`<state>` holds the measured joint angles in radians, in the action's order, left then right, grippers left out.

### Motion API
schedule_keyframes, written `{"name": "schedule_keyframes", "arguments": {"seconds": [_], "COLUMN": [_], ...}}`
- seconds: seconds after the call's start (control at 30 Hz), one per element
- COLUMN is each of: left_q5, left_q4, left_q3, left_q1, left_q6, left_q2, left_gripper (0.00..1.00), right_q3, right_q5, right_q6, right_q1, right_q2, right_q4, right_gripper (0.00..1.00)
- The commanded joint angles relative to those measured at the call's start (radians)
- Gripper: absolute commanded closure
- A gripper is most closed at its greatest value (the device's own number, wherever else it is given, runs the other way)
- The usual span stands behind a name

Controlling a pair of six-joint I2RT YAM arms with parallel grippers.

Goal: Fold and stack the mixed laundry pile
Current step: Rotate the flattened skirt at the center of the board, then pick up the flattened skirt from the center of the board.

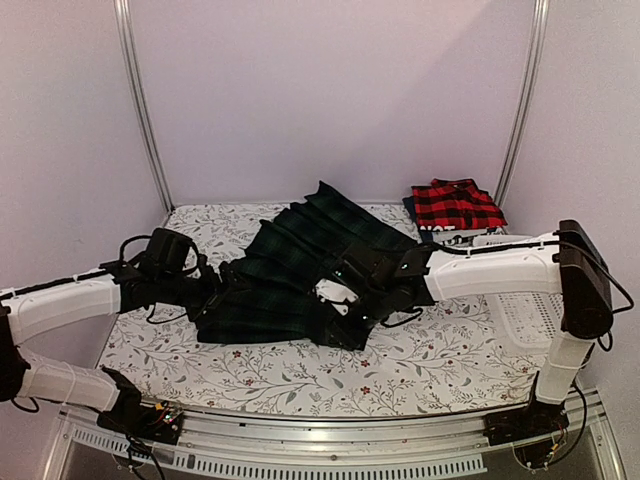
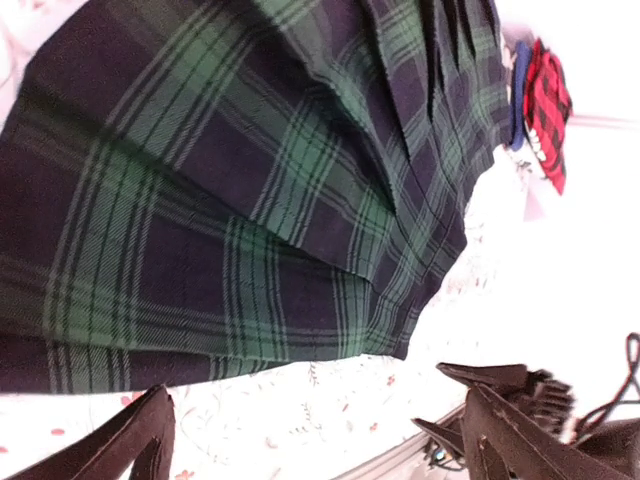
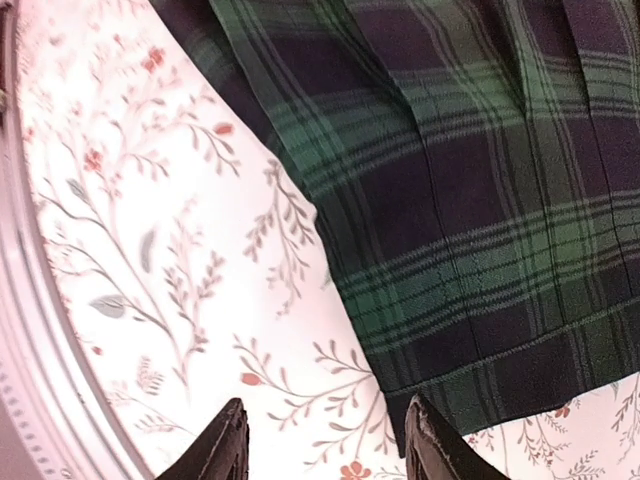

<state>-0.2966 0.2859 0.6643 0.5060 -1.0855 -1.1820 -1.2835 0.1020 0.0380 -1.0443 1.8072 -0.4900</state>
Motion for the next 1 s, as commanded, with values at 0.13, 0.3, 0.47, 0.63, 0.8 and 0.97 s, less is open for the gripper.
{"name": "schedule_keyframes", "arguments": {"seconds": [0.13,0.3,0.47,0.63,0.8,0.97], "left_q5": [0.118,0.137,0.172,0.195,0.199,0.228], "left_q4": [0.058,0.049,0.007,-0.105,-0.199,-0.172], "left_q3": [-0.141,-0.213,-0.229,-0.252,-0.229,-0.216], "left_q1": [0.027,0.047,0.064,0.066,0.061,-0.01], "left_q6": [-0.354,-0.47,-0.552,-0.613,-0.616,-0.591], "left_q2": [0.18,0.195,0.151,0.04,-0.095,-0.06], "left_gripper": [0.0,0.0,0.0,0.06,0.49,0.84], "right_q3": [-0.011,0.018,0.016,0.004,-0.064,-0.152], "right_q5": [-0.273,-0.294,-0.315,-0.328,-0.304,-0.226], "right_q6": [-0.118,-0.151,-0.171,-0.164,-0.169,-0.19], "right_q1": [-0.055,-0.056,-0.057,-0.059,-0.059,-0.061], "right_q2": [0.107,0.149,0.224,0.255,0.233,0.219], "right_q4": [-0.118,-0.098,-0.098,-0.112,-0.131,-0.152], "right_gripper": [0.5,0.51,0.62,0.85,0.99,1.0]}}
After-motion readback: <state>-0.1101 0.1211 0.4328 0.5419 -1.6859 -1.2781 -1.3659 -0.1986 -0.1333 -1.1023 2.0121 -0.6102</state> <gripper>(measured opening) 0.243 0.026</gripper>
